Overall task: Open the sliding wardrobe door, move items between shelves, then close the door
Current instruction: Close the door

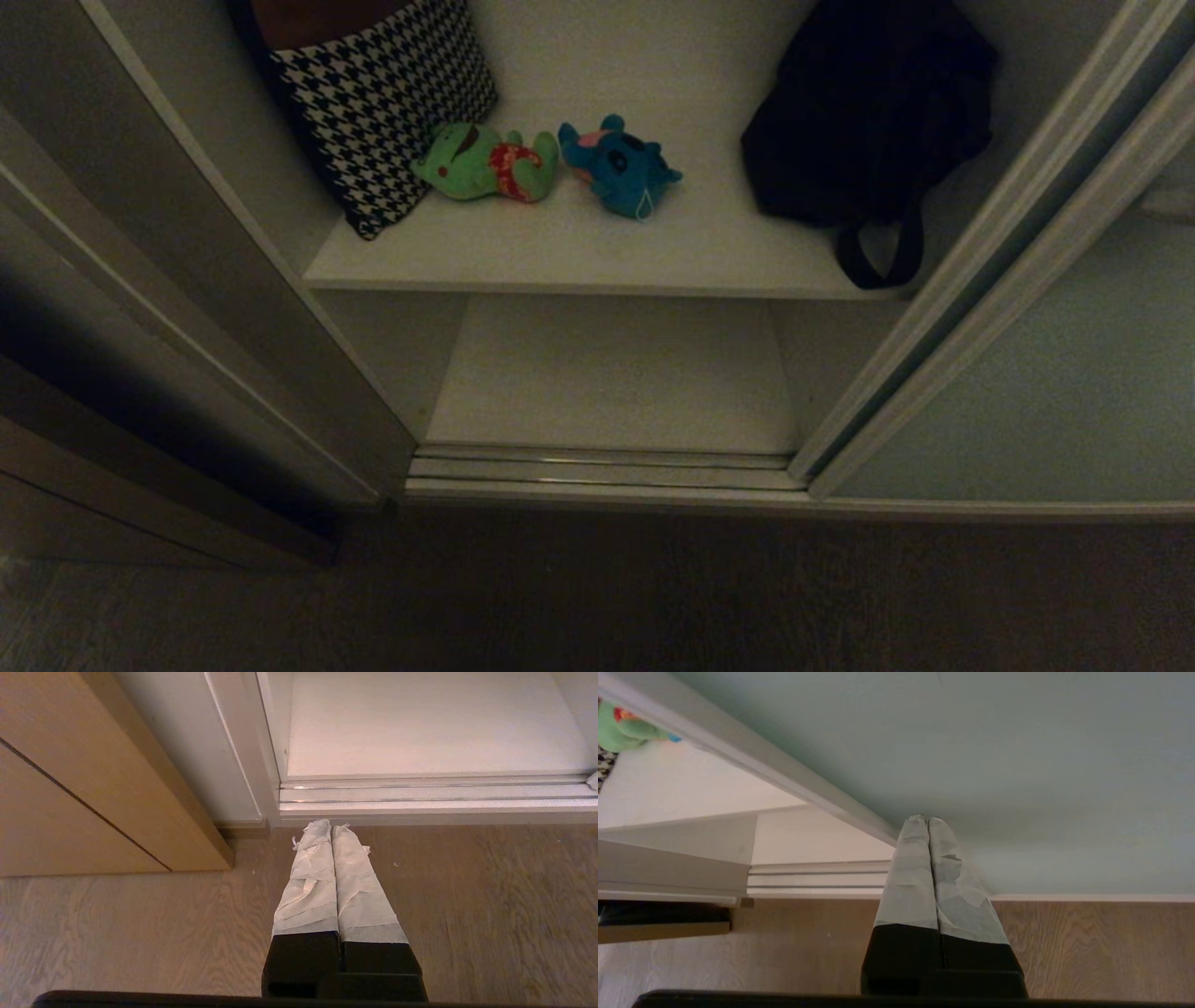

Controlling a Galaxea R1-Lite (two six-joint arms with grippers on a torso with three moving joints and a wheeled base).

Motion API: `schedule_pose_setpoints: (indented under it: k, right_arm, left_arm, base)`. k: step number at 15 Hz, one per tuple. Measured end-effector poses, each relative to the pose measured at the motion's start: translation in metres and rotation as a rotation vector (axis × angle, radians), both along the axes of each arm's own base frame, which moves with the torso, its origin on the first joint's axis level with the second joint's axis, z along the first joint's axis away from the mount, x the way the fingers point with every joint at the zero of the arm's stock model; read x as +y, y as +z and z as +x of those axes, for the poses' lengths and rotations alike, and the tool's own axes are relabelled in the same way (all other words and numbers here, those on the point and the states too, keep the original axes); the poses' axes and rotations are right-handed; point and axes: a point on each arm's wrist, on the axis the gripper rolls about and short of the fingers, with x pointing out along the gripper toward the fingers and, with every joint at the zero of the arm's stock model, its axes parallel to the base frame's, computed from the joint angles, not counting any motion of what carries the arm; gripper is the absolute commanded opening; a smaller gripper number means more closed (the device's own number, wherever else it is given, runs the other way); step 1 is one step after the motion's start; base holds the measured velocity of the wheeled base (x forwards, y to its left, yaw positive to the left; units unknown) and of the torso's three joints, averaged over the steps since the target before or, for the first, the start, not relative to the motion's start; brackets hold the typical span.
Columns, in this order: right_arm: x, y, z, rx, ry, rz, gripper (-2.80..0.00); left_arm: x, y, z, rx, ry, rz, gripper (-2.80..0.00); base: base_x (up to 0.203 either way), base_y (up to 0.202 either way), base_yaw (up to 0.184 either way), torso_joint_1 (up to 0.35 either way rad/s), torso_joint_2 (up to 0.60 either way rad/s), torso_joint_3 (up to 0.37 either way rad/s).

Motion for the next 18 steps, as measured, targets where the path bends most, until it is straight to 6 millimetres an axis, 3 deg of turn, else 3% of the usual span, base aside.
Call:
schedule_pose_setpoints:
  k: [8,14,18]
  right_arm:
    - [0.013,-0.006,0.013,0.029,0.041,0.000,-2.80]
    - [0.046,-0.006,0.016,0.023,0.072,-0.029,-2.80]
    - [0.080,-0.005,0.012,0.016,0.174,-0.043,-2.80]
  left_arm:
    - [0.000,0.000,0.000,0.000,0.000,0.000,-2.80]
    - [0.000,0.000,0.000,0.001,0.000,0.000,-2.80]
    - [0.000,0.000,0.000,0.001,0.000,0.000,-2.80]
  base:
    - [0.000,0.000,0.000,0.000,0.00,0.000]
    - [0.000,0.000,0.000,0.000,0.00,0.000]
    - [0.000,0.000,0.000,0.000,0.00,0.000]
